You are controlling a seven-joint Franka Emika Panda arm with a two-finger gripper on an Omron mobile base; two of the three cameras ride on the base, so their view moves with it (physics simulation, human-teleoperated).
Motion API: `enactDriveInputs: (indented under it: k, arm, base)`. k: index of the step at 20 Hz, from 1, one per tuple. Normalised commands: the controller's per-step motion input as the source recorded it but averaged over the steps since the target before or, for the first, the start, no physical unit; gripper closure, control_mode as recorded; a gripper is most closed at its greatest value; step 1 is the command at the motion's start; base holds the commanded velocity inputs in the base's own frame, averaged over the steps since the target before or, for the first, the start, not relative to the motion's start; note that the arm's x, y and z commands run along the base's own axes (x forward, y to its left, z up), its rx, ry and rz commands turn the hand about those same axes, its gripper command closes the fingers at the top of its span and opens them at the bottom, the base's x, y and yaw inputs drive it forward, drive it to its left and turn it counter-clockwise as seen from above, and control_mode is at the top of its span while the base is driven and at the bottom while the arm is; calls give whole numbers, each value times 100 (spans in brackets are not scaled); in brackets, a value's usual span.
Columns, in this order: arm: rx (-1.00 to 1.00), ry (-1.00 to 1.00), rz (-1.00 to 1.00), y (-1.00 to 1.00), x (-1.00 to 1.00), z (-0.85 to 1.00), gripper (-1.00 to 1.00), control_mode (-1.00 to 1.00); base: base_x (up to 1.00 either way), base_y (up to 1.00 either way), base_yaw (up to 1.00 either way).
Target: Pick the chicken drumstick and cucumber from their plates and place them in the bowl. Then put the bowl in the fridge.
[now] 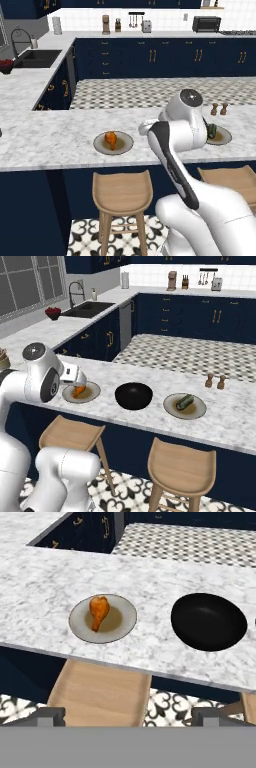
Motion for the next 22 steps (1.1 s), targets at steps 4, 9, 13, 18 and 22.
enactDriveInputs:
  k: [4,9,13,18,22]
  arm:
    - [-1,9,0,82,40,-34,-100,-100]
    - [5,3,0,35,39,-29,-100,-100]
    - [0,5,0,8,56,-18,-100,-100]
    - [-3,4,0,3,54,-23,-100,-100]
    - [-5,1,0,19,38,-25,-100,-100]
  base:
    - [0,0,0]
    - [0,0,0]
    - [0,0,0]
    - [0,0,0]
    - [0,0,0]
